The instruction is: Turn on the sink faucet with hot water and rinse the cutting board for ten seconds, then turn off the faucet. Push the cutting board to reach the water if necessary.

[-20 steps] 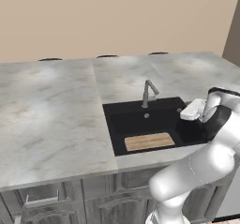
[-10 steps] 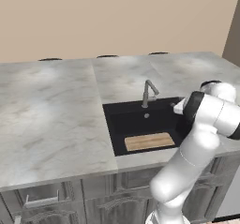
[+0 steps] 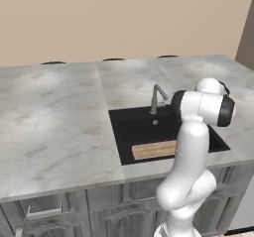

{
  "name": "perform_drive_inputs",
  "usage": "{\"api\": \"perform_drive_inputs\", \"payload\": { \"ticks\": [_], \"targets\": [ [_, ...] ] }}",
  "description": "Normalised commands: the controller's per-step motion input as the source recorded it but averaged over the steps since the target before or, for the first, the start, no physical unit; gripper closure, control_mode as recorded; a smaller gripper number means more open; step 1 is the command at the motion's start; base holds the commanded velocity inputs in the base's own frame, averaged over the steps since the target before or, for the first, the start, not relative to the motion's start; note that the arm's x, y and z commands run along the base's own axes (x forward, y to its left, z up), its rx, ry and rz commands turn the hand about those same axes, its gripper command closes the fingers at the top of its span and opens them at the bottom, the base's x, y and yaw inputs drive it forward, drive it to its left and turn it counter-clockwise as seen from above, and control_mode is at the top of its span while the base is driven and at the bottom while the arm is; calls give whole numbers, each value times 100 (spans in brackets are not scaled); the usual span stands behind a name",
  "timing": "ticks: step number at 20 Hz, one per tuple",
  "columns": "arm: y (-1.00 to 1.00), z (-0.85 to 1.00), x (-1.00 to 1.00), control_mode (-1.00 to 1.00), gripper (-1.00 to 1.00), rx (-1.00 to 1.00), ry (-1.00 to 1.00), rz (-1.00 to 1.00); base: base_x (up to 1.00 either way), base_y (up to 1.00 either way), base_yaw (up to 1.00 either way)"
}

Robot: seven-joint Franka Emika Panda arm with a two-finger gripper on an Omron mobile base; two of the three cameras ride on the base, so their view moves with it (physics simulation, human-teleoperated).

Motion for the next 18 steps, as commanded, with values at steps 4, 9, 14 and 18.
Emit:
{"api": "perform_drive_inputs", "payload": {
  "ticks": [4,9,14,18],
  "targets": [
    [0,-12,25,-100,-100,1,0,0,0,0,0],
    [0,-10,16,-100,-100,0,0,-9,0,0,0],
    [15,-3,24,-100,-100,0,0,-19,0,0,0],
    [20,0,29,-100,-100,0,0,-19,0,0,0]
  ]
}}
